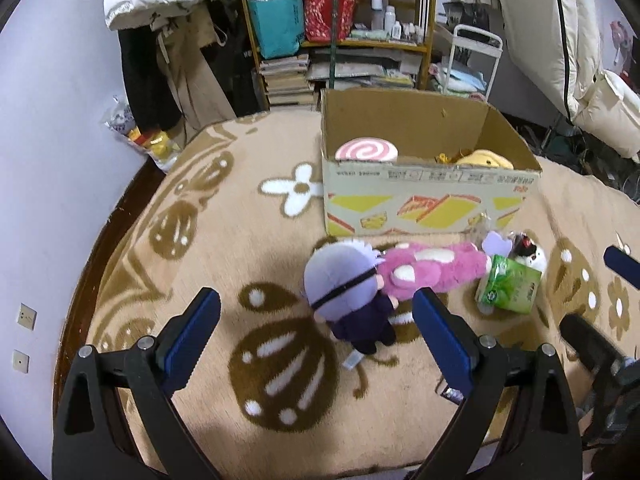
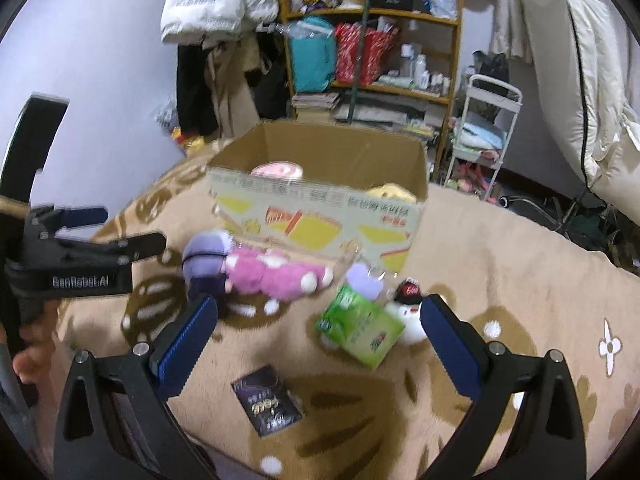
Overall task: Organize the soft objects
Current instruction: 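Grasp white-haired doll with left tool while right tool grasps black card box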
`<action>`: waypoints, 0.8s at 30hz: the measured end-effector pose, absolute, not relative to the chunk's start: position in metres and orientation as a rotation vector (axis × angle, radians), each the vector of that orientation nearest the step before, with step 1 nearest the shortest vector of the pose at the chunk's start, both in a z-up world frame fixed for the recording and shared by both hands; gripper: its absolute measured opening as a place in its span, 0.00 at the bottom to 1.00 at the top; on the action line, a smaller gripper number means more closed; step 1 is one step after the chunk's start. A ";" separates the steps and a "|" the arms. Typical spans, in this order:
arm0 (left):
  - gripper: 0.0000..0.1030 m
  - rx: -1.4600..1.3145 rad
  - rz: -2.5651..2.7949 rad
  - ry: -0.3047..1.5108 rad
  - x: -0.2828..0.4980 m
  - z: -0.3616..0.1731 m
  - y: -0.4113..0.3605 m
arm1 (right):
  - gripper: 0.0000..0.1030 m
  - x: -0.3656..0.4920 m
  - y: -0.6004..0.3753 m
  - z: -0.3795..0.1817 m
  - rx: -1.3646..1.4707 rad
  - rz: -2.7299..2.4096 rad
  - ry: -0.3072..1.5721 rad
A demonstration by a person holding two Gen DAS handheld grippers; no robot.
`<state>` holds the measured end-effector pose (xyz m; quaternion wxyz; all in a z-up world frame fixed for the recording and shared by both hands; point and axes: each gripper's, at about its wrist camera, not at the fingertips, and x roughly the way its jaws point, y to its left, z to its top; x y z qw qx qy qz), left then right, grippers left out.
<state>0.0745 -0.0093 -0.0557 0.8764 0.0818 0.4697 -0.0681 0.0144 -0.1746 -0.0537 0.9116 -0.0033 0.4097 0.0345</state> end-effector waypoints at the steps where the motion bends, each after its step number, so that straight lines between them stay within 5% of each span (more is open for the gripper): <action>1: 0.93 0.168 -0.143 0.993 0.076 -0.058 -0.009 | 1.00 0.014 -0.172 -0.058 -0.017 0.079 0.865; 24: 0.93 0.087 -0.176 1.314 0.119 -0.130 -0.014 | 0.75 0.037 -0.129 -0.144 -0.060 0.319 1.249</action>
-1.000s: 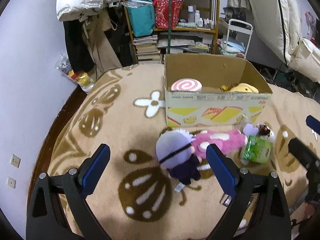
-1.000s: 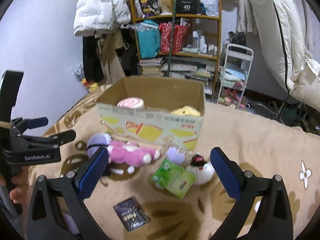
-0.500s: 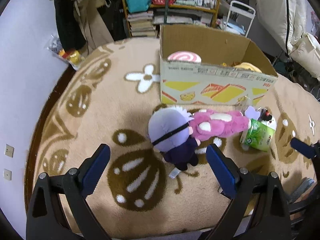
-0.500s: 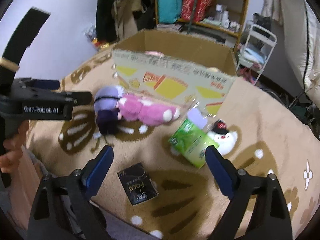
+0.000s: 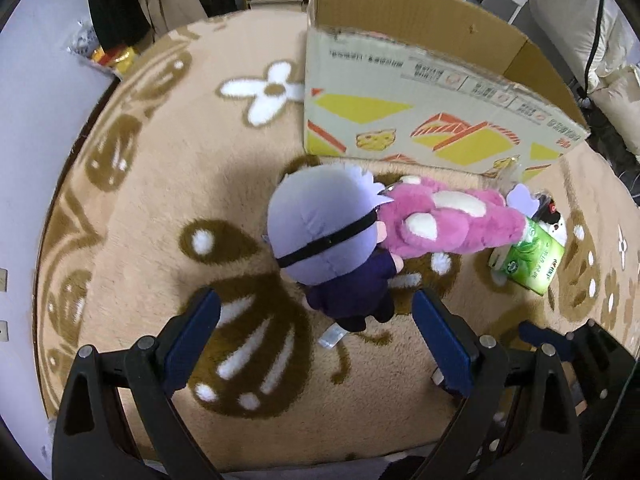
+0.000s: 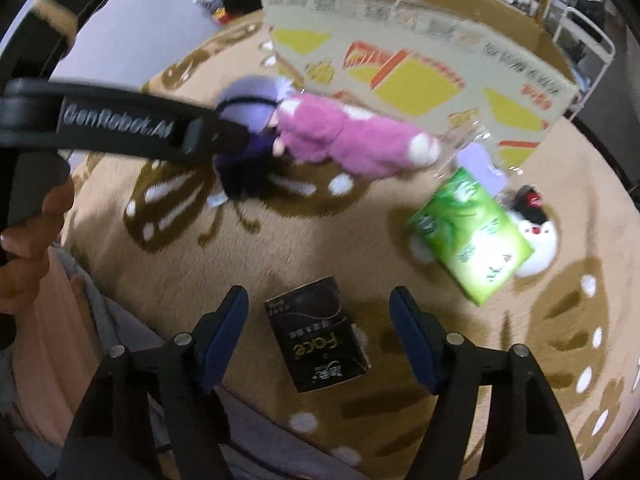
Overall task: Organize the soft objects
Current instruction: 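Grasp white-haired doll with left tool while right tool grasps black card box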
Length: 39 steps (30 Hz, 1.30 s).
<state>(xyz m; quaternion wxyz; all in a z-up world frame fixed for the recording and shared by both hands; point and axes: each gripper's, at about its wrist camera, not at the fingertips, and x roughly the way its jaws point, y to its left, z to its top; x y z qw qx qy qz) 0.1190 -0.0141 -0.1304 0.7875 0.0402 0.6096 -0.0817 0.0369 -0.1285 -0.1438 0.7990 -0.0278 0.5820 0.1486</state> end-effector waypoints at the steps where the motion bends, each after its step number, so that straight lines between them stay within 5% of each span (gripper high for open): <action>1: 0.93 0.083 -0.175 1.324 0.121 -0.133 -0.015 | 0.75 0.038 -0.126 -0.147 -0.070 0.321 1.264; 7: 0.92 0.077 -0.172 1.380 0.135 -0.153 -0.018 | 0.72 0.042 -0.122 -0.169 -0.083 0.304 1.357; 10: 0.90 0.067 -0.187 1.421 0.143 -0.165 -0.019 | 0.52 0.043 -0.122 -0.176 -0.064 0.302 1.389; 21: 0.58 0.068 -0.177 1.414 0.146 -0.184 -0.029 | 0.47 0.047 -0.135 -0.165 -0.051 0.247 1.340; 24: 0.46 0.080 -0.182 1.395 0.137 -0.184 -0.036 | 0.37 0.049 -0.137 -0.163 -0.039 0.224 1.326; 29: 0.42 0.046 -0.199 1.366 0.127 -0.176 -0.034 | 0.25 0.053 -0.144 -0.151 -0.034 0.199 1.273; 39: 0.42 0.048 -0.178 1.242 0.098 -0.140 -0.025 | 0.20 0.042 -0.146 -0.134 -0.045 0.170 1.190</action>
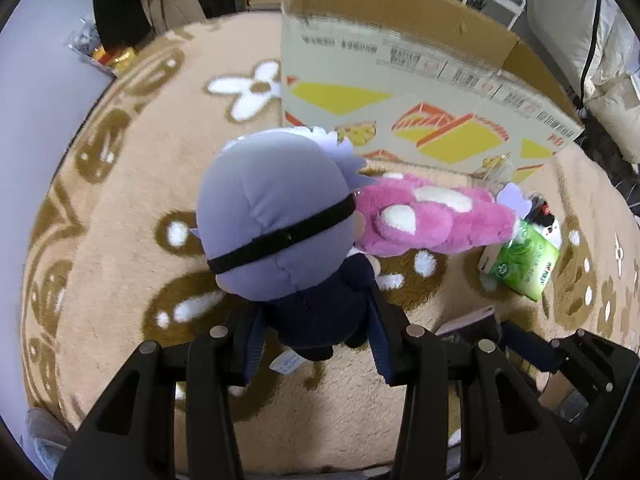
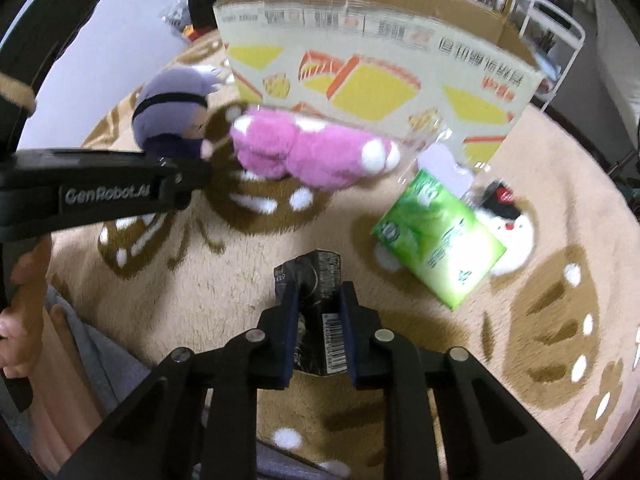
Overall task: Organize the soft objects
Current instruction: 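Grasp white-haired doll with left tool while right tool grasps black card box, then lift doll with left tool while right tool carries black card box over box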
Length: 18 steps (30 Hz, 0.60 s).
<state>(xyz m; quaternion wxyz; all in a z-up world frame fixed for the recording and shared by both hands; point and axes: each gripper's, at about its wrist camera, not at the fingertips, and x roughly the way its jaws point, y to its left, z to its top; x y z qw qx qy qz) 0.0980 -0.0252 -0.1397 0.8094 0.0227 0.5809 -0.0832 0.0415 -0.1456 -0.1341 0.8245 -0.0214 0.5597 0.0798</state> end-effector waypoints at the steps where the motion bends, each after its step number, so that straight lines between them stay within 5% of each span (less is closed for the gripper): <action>1: 0.42 0.046 -0.178 1.226 0.093 -0.135 -0.026 | 0.20 0.040 -0.148 -0.129 -0.043 0.164 1.169; 18: 0.42 0.058 -0.057 0.772 0.066 -0.052 -0.017 | 0.20 0.029 -0.168 -0.072 0.000 0.048 0.837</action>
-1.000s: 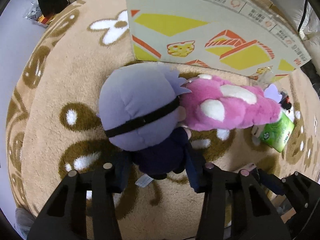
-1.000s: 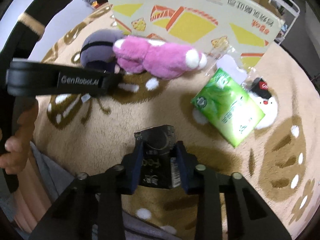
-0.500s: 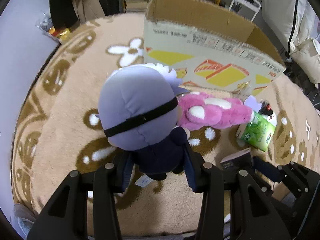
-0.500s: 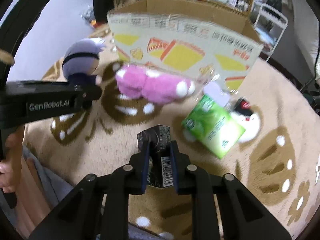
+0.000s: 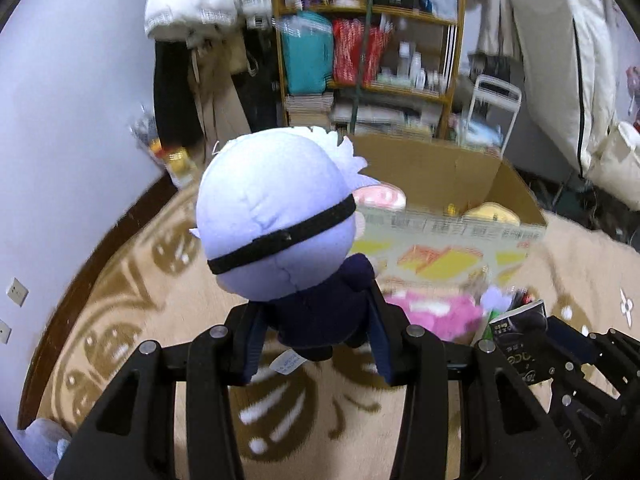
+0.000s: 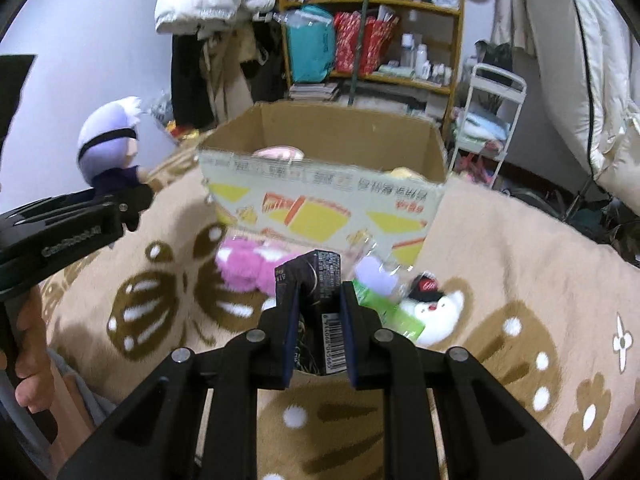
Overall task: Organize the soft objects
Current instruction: 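Lift doll with left tool while right tool carries black card box over box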
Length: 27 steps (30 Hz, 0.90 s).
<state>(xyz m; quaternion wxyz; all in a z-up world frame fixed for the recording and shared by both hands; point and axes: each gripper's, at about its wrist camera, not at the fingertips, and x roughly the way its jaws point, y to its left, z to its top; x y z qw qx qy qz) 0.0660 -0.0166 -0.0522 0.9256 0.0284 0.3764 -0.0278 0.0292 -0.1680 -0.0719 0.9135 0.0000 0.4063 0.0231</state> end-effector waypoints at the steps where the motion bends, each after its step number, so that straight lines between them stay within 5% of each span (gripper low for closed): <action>1: 0.42 0.059 -0.055 0.743 0.065 -0.048 -0.017 | 0.20 0.030 -0.167 -0.070 -0.003 0.040 0.819; 27: 0.42 0.156 -0.066 0.312 0.056 0.021 -0.050 | 0.20 0.063 -0.217 0.008 0.053 -0.121 0.422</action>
